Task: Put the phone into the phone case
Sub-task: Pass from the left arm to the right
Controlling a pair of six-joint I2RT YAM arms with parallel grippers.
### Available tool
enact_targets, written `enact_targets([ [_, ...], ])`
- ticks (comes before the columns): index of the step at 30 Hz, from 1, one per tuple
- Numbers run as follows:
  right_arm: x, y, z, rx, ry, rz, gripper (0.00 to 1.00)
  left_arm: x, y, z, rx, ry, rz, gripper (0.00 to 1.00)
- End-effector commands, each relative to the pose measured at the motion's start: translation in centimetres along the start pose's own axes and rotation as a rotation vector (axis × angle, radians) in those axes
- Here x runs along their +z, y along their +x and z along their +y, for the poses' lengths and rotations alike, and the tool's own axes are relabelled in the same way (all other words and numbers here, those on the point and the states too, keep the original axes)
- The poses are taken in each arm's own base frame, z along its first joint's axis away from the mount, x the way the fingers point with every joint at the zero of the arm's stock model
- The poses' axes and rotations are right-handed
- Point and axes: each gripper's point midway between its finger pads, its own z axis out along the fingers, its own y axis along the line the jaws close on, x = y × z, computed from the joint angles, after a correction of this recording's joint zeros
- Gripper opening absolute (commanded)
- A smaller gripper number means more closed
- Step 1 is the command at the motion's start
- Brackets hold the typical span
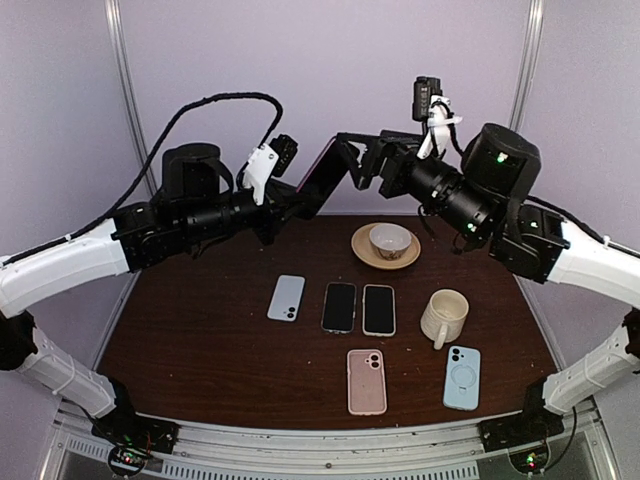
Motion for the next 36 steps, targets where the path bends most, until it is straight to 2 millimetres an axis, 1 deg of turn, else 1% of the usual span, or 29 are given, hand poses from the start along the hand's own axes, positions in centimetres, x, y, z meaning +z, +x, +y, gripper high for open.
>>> enact_targets([
  [1,1.9,4.2,1.3,0.332,-0.041,0.115,0.99,-1.9,-5.5,3.3,0.055,-0.202,-0.188,0.00],
  [5,3.2,5.6,0.3,0.374,0.048,0.147,1.00,-1.8,-5.6,2.7,0.027,-0.177,-0.197,0.00],
  [8,3.8,5.9,0.7,0.389,0.034,0.147,0.99,-1.7,-5.6,2.5,0.019,-0.164,-0.198,0.00],
  [11,4.5,6.4,0.2,0.411,0.032,0.154,0.99,-2.0,-5.5,2.3,0.005,-0.157,-0.206,0.00],
  [14,5.5,7.0,0.0,0.439,0.011,0.157,0.99,-2.1,-5.6,2.1,-0.003,-0.145,-0.216,0.00],
  [18,7.0,7.3,0.4,0.424,-0.012,0.160,0.99,-1.9,-5.6,1.9,-0.002,-0.133,-0.216,0.00],
  [22,7.9,7.6,-0.2,0.435,0.001,0.154,0.99,-1.9,-5.8,1.8,-0.003,-0.129,-0.220,0.00],
  [24,8.2,7.6,0.2,0.431,-0.030,0.146,0.99,-1.8,-5.8,1.6,-0.004,-0.115,-0.219,0.00],
  [25,8.3,7.5,0.5,0.427,-0.046,0.140,0.98,-1.8,-5.7,1.6,-0.004,-0.116,-0.218,0.00],
  [26,8.4,7.6,0.6,0.427,-0.055,0.138,0.94,-1.8,-5.7,1.6,-0.005,-0.118,-0.218,0.00],
  [29,8.6,7.9,0.6,0.437,-0.051,0.135,0.78,-1.8,-5.5,1.8,0.000,-0.134,-0.213,0.00],
  [32,8.8,7.9,0.6,0.448,-0.052,0.124,0.72,-1.6,-5.2,1.8,0.002,-0.131,-0.203,0.00],
  [36,8.9,7.7,0.5,0.454,-0.049,0.106,0.53,-1.2,-4.6,1.7,0.005,-0.130,-0.195,0.00],
])
